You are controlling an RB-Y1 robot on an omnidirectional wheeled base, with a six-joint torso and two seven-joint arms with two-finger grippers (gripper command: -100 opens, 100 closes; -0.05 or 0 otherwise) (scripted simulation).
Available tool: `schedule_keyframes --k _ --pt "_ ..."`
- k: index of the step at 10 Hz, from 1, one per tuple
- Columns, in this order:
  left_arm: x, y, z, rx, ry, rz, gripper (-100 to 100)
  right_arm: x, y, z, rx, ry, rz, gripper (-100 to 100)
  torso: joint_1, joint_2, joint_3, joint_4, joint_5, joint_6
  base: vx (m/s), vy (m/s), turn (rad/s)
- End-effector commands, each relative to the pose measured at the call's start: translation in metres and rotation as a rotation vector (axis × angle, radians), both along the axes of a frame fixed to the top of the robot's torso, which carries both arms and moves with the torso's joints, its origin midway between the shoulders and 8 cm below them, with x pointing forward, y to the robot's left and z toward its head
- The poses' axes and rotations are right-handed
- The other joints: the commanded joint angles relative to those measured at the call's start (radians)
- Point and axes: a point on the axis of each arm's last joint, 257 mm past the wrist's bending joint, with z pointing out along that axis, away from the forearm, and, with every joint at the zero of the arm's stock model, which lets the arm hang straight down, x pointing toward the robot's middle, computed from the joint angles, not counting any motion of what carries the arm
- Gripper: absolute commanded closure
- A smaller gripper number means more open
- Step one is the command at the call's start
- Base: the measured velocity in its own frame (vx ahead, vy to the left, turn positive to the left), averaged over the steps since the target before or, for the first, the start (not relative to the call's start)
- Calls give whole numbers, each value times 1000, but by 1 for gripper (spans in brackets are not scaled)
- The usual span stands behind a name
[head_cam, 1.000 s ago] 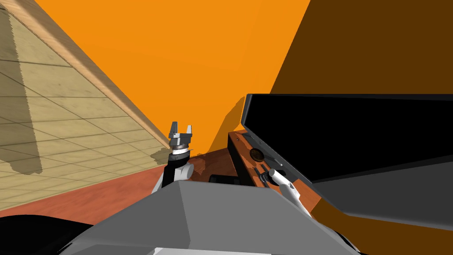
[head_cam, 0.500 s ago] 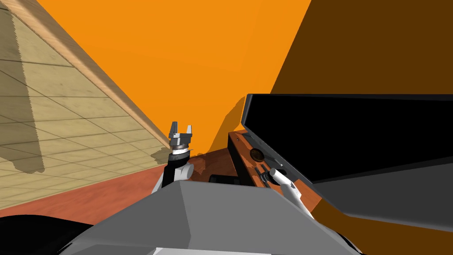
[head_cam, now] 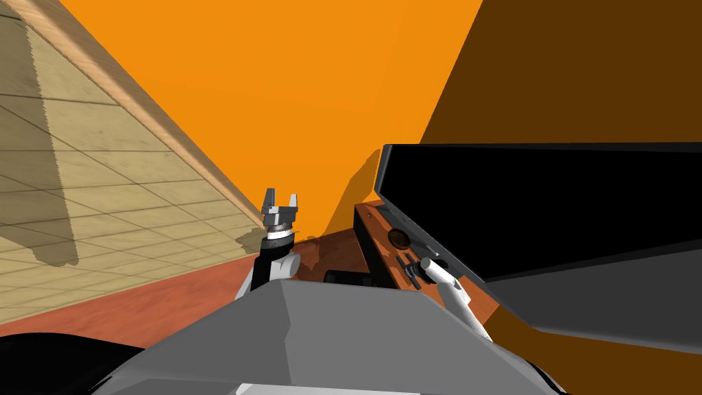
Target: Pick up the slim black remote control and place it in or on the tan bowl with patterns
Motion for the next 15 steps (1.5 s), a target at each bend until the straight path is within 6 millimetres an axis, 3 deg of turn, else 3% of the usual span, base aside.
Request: schedule_keyframes --k 1,4,6,9,15 --pt "0 0 0 0 0 0 0 13 -8 14 18 -37 -56 100 0 0 0 0 0 0 -70 80 11" --pt "0 0 0 0 0 0 0 32 -23 39 42 -85 -126 100 -1 -1 0 0 0 1 -32 47 25" --pt "0 0 0 0 0 0 0 35 -26 44 47 -93 -137 100 -2 -2 -1 0 -1 1 3 25 16" --pt "0 0 0 0 0 0 0 47 -46 76 66 -116 -176 100 -3 -5 -2 0 -1 0 45 22 71" --pt "0 0 0 0 0 0 0 44 -64 103 63 -88 -161 100 -6 -9 -5 -1 -2 1 82 2 51"
